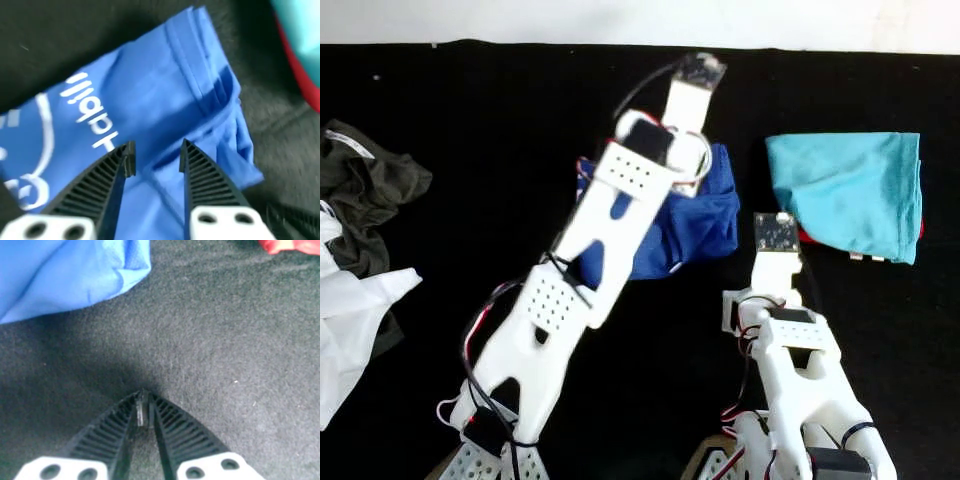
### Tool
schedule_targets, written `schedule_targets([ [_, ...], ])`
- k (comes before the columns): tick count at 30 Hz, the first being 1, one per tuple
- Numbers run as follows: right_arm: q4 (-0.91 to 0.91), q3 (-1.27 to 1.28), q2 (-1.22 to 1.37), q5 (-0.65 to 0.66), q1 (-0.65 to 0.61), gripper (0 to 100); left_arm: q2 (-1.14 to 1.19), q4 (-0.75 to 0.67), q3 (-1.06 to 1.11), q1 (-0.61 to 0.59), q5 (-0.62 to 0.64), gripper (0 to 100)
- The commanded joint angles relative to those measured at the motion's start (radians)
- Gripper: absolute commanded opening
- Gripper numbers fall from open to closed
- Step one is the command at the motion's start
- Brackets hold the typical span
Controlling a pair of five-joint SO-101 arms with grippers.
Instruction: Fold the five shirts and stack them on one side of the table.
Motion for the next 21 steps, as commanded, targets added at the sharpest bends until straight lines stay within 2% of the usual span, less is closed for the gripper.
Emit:
schedule_targets([
  [1, -0.025, -0.004, 0.004, -0.008, 0.024, 0.5, 0.028, -0.06, -0.03, 0.013, 0.095, 16],
  [7, -0.025, -0.004, 0.004, -0.008, 0.024, 0.5, 0.102, -0.129, -0.03, 0.068, 0.106, 16],
  [12, -0.025, -0.004, 0.004, -0.008, 0.024, 0.5, 0.068, -0.121, -0.031, 0.125, 0.106, 15],
  [21, -0.025, -0.004, 0.004, -0.008, 0.024, 0.5, -0.065, 0.037, -0.031, 0.133, 0.106, 15],
])
